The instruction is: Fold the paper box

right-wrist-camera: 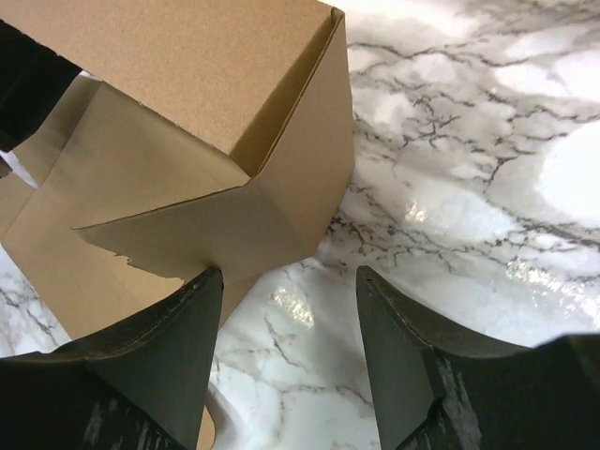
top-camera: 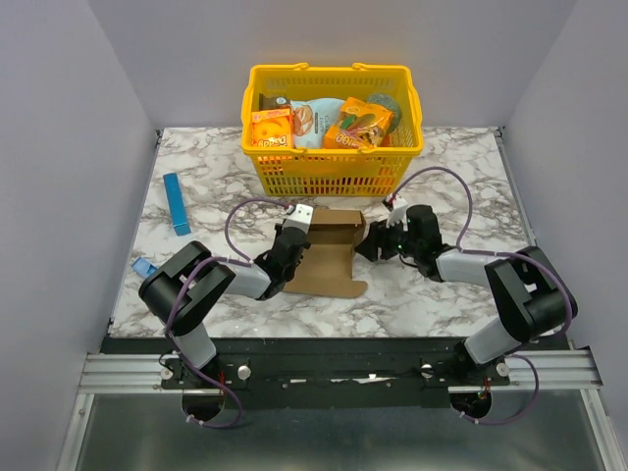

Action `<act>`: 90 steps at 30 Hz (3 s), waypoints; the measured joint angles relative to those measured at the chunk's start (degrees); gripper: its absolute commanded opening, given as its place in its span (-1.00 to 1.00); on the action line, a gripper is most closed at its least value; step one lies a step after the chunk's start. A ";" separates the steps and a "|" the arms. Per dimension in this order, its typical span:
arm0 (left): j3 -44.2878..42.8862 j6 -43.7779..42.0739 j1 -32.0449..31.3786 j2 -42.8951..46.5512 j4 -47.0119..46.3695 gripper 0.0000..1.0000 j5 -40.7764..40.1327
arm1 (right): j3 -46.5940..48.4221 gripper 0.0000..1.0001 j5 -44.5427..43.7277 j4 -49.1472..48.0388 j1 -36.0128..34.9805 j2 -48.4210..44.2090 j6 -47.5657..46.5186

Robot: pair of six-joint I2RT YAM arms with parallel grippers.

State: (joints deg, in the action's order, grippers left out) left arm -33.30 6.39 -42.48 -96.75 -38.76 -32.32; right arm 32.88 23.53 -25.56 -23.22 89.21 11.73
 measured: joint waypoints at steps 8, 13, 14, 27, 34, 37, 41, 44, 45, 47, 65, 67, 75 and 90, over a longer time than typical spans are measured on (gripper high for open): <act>0.63 -0.87 0.39 0.00 -1.18 -1.00 -0.04 | 4.63 0.35 -0.55 -0.04 0.09 4.31 -1.86; 1.20 -1.29 0.57 0.00 -2.03 -1.00 -0.09 | 7.28 0.35 -0.33 -0.15 0.09 7.06 -2.56; 1.22 -1.33 0.59 0.00 -2.10 -1.00 -0.11 | 7.56 0.35 -0.33 -0.33 0.11 7.45 -2.71; 1.25 -2.08 0.90 0.00 -2.29 -1.00 -0.55 | 12.52 0.34 -0.26 -1.51 0.46 12.07 -4.31; 1.29 -2.19 0.92 -0.02 -2.27 -1.00 -0.68 | 13.92 0.35 -0.04 -3.04 0.46 13.77 -4.31; 1.29 -2.21 0.92 -0.02 -2.27 -1.00 -0.68 | 14.29 0.35 0.09 -3.61 0.46 14.40 -4.31; 1.29 -2.27 0.92 -0.02 -2.27 -1.00 -0.68 | 15.85 0.35 0.13 -3.89 0.46 15.69 -4.33; 1.31 -2.21 0.87 -0.02 -2.45 -1.00 -0.31 | 16.98 0.35 0.33 -3.93 0.46 16.48 -4.33; 1.31 -2.21 0.79 -0.02 -2.71 -1.00 -0.20 | 17.25 0.35 0.55 -3.93 0.46 16.61 -4.33; 1.29 -2.21 0.79 -0.02 -2.95 -1.00 -0.15 | 17.49 0.35 0.63 -3.93 0.42 16.65 -4.31; 1.27 -1.38 0.79 0.02 -2.10 -1.00 1.29 | 19.74 0.25 -1.20 -1.75 0.39 17.59 -2.84; 1.14 -0.70 0.79 0.20 -1.07 -1.00 2.45 | 19.87 0.25 -2.05 -1.18 0.39 17.66 -2.56; -2.95 3.87 1.33 0.87 7.87 -1.00 6.69 | 20.46 0.23 -4.42 -0.85 0.46 17.70 -2.38; -8.48 6.03 4.90 2.69 20.74 -1.00 18.32 | 20.52 0.29 -4.11 3.54 0.46 14.99 -5.35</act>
State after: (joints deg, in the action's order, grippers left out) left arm -41.78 12.43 -37.58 -94.06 -18.02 -14.00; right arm 53.41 19.42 -22.02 -22.76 104.20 6.37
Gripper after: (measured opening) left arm 0.141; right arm 0.650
